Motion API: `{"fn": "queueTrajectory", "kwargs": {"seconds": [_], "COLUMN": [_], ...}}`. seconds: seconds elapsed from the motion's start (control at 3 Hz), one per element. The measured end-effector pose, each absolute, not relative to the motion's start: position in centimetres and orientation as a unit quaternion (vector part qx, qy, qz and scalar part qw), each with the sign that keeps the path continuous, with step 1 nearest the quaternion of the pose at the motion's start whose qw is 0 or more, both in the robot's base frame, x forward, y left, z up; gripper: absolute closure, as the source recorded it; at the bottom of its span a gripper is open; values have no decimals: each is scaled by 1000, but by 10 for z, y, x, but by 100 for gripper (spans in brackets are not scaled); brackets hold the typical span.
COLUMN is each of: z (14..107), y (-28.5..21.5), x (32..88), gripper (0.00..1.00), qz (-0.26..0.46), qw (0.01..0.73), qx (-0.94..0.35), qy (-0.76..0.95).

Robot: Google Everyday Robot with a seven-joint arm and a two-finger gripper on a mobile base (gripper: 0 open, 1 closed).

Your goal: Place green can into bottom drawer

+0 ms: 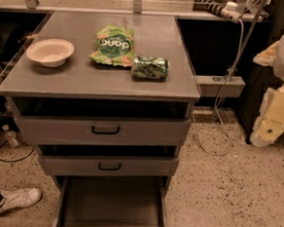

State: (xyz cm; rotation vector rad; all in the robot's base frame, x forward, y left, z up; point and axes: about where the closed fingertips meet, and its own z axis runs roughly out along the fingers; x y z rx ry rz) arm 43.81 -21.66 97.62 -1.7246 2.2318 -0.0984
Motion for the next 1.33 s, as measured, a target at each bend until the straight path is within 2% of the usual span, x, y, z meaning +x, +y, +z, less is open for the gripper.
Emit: {"fn": "queueTrajectory", "kwargs": {"seconds": [0.67,1.0,1.33], "z": [979,983,983], "y": [-199,-157,-157], "x": [449,462,462], "gripper": [0,0,0], "qz": [-40,-43,-43], "qw": [158,159,159], "qx": [-616,-647,-647], "qy": [771,744,744]}}
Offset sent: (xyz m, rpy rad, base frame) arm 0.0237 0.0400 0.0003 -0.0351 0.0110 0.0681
